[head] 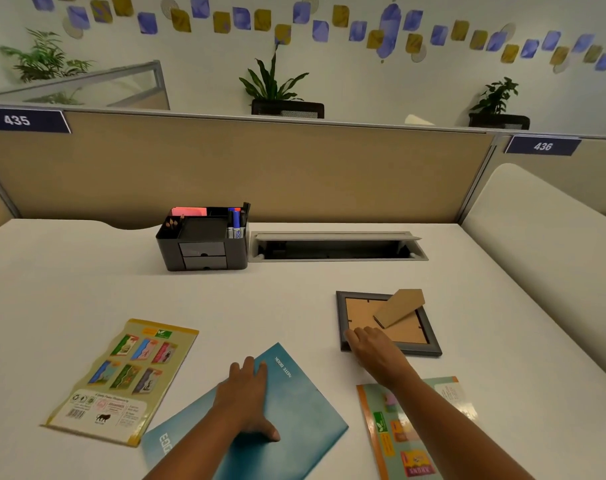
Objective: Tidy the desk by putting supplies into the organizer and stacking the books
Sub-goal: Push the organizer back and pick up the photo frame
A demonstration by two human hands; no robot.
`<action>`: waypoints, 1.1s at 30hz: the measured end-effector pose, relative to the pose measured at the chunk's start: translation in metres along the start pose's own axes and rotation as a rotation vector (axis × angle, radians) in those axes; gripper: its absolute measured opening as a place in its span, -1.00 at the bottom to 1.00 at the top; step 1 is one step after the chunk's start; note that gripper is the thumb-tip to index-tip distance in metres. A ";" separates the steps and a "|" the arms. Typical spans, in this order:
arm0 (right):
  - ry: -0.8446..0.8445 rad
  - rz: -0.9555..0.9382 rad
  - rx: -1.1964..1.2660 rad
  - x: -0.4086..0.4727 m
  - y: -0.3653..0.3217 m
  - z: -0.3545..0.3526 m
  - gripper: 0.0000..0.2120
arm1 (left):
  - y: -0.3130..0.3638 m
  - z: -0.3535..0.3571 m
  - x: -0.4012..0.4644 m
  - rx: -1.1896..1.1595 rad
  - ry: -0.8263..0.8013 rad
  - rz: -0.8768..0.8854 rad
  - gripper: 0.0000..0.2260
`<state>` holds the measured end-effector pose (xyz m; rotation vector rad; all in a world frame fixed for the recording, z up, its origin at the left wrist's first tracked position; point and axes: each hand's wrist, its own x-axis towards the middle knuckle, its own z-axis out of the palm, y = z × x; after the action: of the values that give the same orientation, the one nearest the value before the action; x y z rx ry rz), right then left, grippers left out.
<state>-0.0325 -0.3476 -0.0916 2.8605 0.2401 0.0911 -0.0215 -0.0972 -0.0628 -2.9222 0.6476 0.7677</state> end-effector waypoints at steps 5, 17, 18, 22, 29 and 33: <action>0.039 0.033 0.128 0.000 0.005 0.009 -0.68 | -0.002 0.000 0.001 0.006 0.002 -0.003 0.05; 0.176 0.585 0.785 -0.023 0.036 0.009 -0.59 | 0.004 -0.018 0.010 0.036 -0.047 -0.006 -0.13; 0.266 0.725 0.811 -0.024 0.043 0.011 -0.64 | 0.007 -0.025 0.014 -0.013 -0.038 0.006 -0.17; 0.161 1.101 0.808 -0.023 0.061 0.020 -0.69 | 0.034 -0.046 0.044 -0.733 -0.068 0.049 -0.32; 0.015 1.183 0.898 -0.016 0.066 0.033 -0.57 | 0.102 -0.044 0.087 -1.498 -0.219 -0.097 -0.44; 0.010 1.237 0.921 -0.012 0.069 0.031 -0.55 | 0.115 -0.051 0.101 -1.606 -0.250 -0.180 -0.60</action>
<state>-0.0307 -0.4237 -0.1032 3.2796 -1.9387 0.2742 0.0342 -0.2478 -0.0606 -3.7129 -0.6429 2.4036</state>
